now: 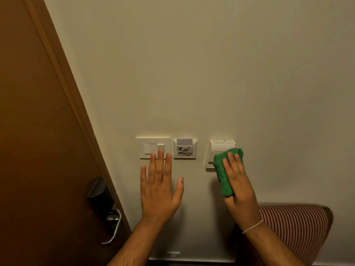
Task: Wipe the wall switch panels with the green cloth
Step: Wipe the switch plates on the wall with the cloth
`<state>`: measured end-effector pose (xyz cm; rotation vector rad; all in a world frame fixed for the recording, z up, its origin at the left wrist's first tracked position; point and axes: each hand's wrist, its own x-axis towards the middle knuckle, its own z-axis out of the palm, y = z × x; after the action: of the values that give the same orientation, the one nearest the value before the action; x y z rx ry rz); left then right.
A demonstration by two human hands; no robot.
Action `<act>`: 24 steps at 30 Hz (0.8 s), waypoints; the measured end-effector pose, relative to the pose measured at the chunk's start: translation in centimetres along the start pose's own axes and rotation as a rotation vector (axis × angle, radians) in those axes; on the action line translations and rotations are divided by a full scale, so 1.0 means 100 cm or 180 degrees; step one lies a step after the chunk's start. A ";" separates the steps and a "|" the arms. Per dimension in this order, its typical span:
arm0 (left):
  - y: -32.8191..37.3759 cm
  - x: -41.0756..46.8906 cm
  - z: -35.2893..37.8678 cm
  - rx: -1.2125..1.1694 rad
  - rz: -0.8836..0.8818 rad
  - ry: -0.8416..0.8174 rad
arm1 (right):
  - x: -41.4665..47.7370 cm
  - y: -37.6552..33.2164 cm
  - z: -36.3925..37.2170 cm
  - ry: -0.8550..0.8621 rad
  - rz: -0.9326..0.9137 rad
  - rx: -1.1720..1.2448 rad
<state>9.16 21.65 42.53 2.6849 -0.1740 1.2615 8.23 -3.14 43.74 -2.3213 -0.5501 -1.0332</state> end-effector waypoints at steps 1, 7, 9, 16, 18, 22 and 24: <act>-0.002 0.003 0.000 0.0001 0.0007 0.0019 | 0.003 -0.001 0.001 0.0016 -0.0025 -0.0016; -0.018 0.030 0.004 0.0094 -0.0036 0.0116 | 0.022 -0.008 0.013 0.0094 -0.0003 -0.0077; -0.025 0.036 0.008 0.0097 -0.0044 0.0129 | 0.026 -0.009 0.021 0.0103 0.0051 -0.0119; -0.048 0.055 0.030 0.0103 -0.0008 0.0094 | 0.033 -0.014 0.057 0.0099 -0.0091 -0.0205; -0.055 0.065 0.038 0.0089 0.0008 0.0090 | 0.037 -0.016 0.070 0.0130 -0.0137 -0.0225; -0.071 0.081 0.056 0.0047 -0.0004 0.0096 | 0.044 -0.017 0.098 0.0183 -0.0059 -0.0245; -0.078 0.087 0.064 0.0016 -0.0031 0.0095 | 0.047 -0.015 0.111 0.0221 -0.0078 -0.0241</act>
<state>20.86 27.68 44.42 2.6661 -0.1539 1.3002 16.47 5.54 41.56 -2.3396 -0.5217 -1.1601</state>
